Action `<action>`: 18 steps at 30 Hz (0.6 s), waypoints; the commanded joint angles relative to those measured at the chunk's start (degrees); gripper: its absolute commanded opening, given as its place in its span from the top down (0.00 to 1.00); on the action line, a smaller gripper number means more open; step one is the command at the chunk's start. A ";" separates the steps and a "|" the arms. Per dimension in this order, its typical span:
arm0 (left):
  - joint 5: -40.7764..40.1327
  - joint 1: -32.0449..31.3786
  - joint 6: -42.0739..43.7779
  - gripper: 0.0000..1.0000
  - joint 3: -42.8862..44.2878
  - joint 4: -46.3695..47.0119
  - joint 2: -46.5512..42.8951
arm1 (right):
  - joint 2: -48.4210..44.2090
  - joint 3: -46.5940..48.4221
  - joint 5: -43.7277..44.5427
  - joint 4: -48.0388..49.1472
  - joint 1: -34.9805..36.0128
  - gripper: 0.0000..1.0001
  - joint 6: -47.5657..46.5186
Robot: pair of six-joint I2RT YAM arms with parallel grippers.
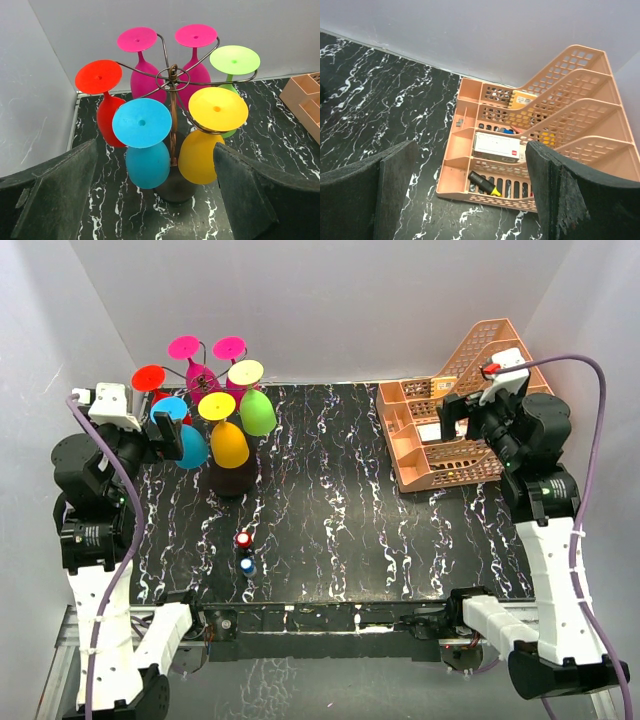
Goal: Place the wine glass upside down on the wine glass rack
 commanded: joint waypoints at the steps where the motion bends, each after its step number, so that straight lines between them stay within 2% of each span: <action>1: 3.06 1.13 -2.08 0.03 -0.60 -0.19 -1.44 | -2.57 0.41 0.32 -0.51 -2.62 0.02 -0.01; 7: 6.51 1.65 -2.74 0.03 -1.71 0.15 -1.25 | -1.23 2.89 -0.85 -0.98 -6.55 0.01 3.55; 18: 3.43 1.64 -1.16 0.03 -2.26 0.73 1.72 | 0.82 1.46 -0.17 -0.25 -7.80 0.02 4.99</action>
